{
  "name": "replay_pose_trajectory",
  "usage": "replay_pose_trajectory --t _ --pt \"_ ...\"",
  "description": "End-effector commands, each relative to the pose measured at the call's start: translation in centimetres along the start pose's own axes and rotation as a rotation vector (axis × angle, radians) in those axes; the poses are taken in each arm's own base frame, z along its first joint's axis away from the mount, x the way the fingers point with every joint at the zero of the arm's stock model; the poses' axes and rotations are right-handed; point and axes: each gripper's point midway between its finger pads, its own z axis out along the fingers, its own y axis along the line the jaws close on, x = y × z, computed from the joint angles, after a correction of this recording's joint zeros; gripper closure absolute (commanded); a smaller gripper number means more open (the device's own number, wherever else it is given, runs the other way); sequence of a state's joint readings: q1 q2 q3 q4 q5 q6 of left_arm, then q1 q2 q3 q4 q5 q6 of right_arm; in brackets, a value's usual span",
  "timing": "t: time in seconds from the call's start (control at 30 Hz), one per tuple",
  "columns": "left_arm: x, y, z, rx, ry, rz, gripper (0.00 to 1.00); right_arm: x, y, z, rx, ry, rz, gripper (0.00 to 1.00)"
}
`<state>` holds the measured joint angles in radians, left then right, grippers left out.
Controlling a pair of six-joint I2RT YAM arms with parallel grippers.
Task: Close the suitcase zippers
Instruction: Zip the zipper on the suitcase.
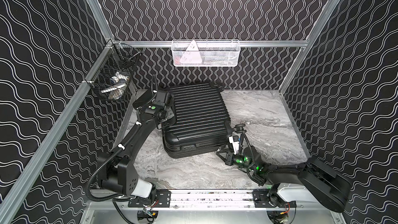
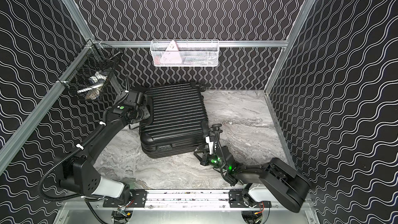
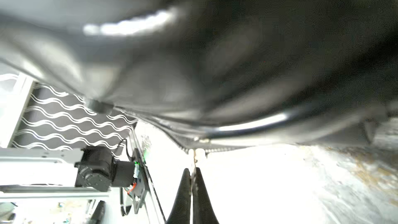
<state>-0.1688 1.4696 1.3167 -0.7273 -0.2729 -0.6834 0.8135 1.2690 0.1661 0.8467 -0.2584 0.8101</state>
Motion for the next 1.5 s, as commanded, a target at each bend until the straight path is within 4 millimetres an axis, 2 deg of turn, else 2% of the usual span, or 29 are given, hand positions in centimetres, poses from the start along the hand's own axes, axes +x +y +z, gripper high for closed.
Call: replay_pose_trajectory --t 0.0,0.13,0.3,0.53,0.77,1.0,1.3,1.43,1.47 --pt "-5.9 -1.7 -0.8 0.077 -0.231 -0.345 0.99 3.1 -0.8 -0.6 0.047 0.163 -0.114 1.00" --pt "-5.0 -1.7 -0.2 0.074 -0.190 -0.379 1.00 2.8 -1.3 -0.9 0.104 0.173 -0.177 1.00" --pt "-2.8 -1.4 0.1 0.077 -0.163 -0.460 1.00 2.6 -1.2 0.4 0.131 0.201 -0.223 1.00" --pt "-1.2 -1.2 -1.2 0.059 -0.164 -0.530 1.00 3.4 0.9 2.3 0.145 0.228 -0.370 1.00" --pt "0.7 -3.5 -1.7 0.107 -0.139 -0.542 1.00 4.7 2.2 3.2 0.140 0.263 -0.451 1.00" --pt "2.9 -5.6 -2.2 0.123 -0.148 -0.564 1.00 6.8 4.1 3.6 0.090 0.331 -0.549 1.00" --pt "4.8 -8.6 -2.4 0.154 -0.142 -0.567 1.00 9.7 6.6 3.7 0.023 0.404 -0.665 1.00" --pt "4.8 -9.0 -2.6 0.149 -0.159 -0.534 0.99 9.2 6.3 3.6 0.054 0.368 -0.656 1.00" --pt "4.5 -8.7 -2.8 0.137 -0.173 -0.519 0.91 8.8 6.0 3.3 0.076 0.350 -0.642 1.00"
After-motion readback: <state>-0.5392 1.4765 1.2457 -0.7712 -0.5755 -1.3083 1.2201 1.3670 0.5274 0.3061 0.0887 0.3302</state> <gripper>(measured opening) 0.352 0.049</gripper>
